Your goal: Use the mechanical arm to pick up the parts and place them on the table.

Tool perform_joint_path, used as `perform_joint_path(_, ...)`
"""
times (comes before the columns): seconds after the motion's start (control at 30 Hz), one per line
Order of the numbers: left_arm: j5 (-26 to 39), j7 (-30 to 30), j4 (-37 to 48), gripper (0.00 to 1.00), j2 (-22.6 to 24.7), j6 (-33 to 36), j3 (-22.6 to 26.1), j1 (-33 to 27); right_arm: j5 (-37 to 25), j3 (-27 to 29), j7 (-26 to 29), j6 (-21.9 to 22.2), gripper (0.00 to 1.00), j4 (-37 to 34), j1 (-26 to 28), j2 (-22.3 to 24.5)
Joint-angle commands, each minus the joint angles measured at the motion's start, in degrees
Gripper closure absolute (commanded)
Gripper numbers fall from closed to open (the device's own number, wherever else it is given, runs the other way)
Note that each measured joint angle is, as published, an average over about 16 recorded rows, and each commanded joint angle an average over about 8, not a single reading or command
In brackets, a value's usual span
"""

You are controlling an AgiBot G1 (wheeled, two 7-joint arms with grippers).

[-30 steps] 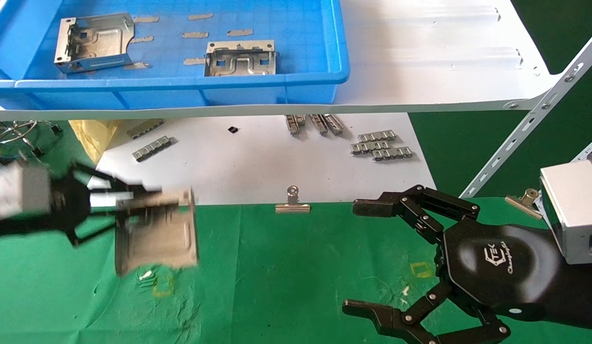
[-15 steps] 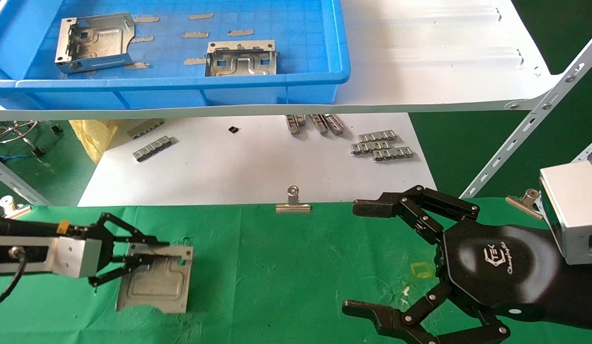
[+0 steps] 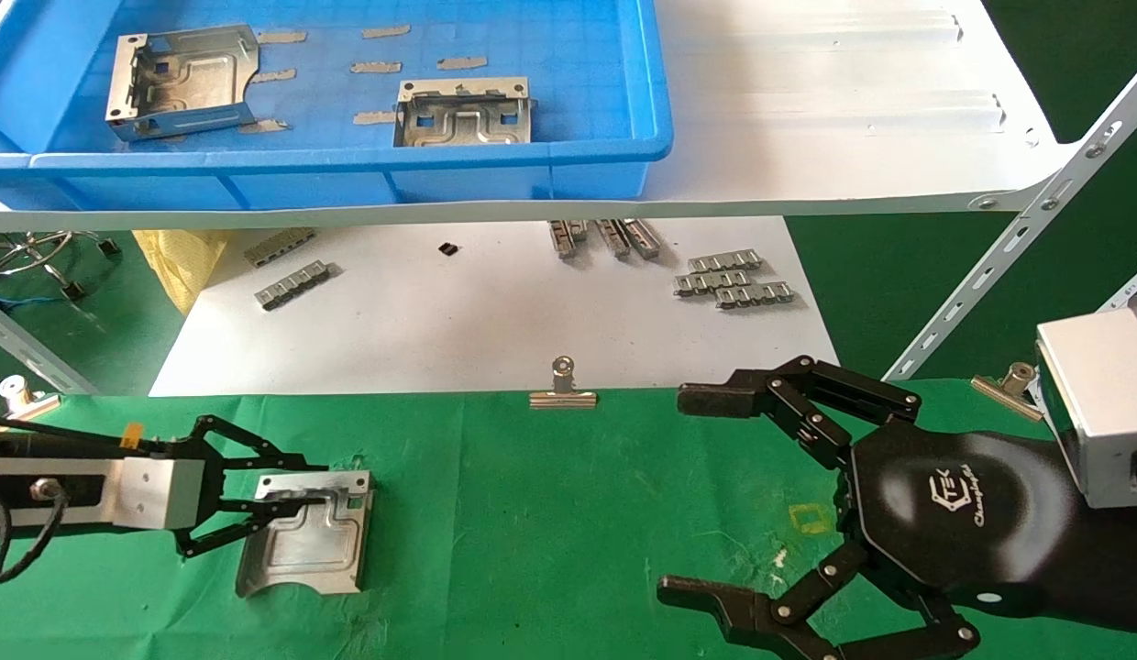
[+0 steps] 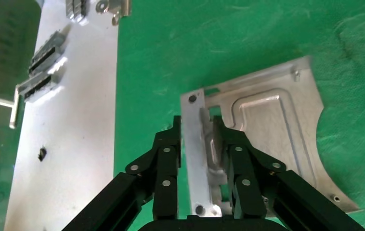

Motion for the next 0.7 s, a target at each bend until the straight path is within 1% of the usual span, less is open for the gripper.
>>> perform_joint_path(0.03,0.02,0.96,0.5,0.0,0.28,0.19,0.04,-0.01,0.0,0.0,0.0,0.0,0.0,0.0,0.0,0.0)
perform_joint_path(0.2,-1.64,-1.09,0.93,0.0,-0.16,1.36,-0.65,-0.37,0.0,0.0,0.0,0.0,0.0,0.0,0.0,0.0)
perform_joint_path(0.5,-6.07,-10.93,0.5,0.0,-2.01,2.13,-1.94,3.51,0.01,0.0,0.0,0.01,0.0,-0.01,-0.01,0.0)
perform_joint_path(0.63,-6.7,-12.1,0.41,0.0,-2.28,2.15,-1.98,4.53,0.01,0.0,-0.01,0.02,0.0,-0.02,-0.01,0.01)
perform_joint_path(0.7,-6.62,-11.74,0.38,0.0,-2.24,2.14,-1.98,4.38,0.01,0.0,-0.01,0.02,0.0,-0.01,-0.01,0.0)
